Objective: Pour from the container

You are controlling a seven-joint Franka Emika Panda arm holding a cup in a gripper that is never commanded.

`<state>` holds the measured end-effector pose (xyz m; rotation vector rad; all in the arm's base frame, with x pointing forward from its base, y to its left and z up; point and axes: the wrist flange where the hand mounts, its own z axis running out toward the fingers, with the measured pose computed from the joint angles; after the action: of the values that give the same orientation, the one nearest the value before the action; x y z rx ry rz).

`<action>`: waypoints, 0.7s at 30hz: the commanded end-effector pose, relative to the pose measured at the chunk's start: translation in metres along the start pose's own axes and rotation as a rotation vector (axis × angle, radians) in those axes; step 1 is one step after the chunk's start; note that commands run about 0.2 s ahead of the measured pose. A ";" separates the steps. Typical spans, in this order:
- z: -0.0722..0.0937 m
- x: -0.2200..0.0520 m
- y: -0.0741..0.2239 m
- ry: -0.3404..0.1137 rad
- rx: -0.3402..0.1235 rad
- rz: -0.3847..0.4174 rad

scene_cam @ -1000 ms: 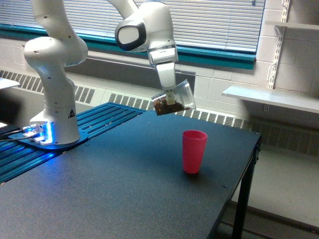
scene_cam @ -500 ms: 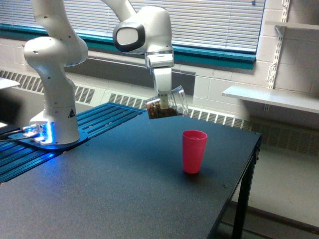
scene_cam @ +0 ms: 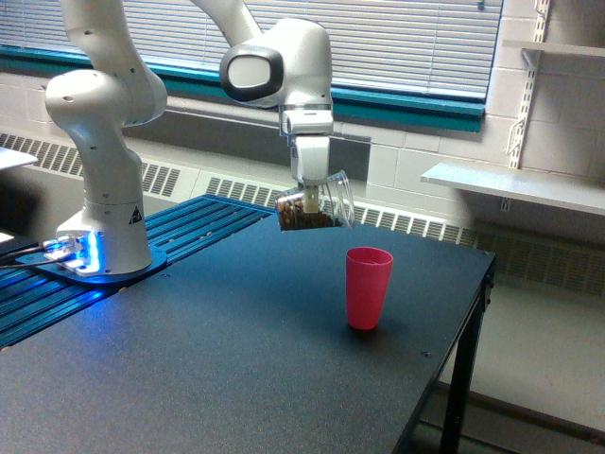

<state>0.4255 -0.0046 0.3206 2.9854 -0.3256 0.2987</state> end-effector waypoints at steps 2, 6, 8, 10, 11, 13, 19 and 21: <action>-0.001 0.008 -0.013 0.000 -0.024 0.018; 0.001 0.012 -0.016 -0.004 -0.040 0.014; 0.001 0.014 -0.018 -0.008 -0.048 0.015; 0.002 0.016 -0.020 -0.009 -0.056 0.017; 0.002 0.017 -0.020 -0.009 -0.061 0.016; 0.002 0.019 -0.023 -0.014 -0.069 0.020; 0.002 0.023 -0.024 -0.026 -0.099 0.017; 0.002 0.024 -0.024 -0.030 -0.109 0.015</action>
<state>0.4486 0.0110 0.3160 2.9075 -0.3125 0.2254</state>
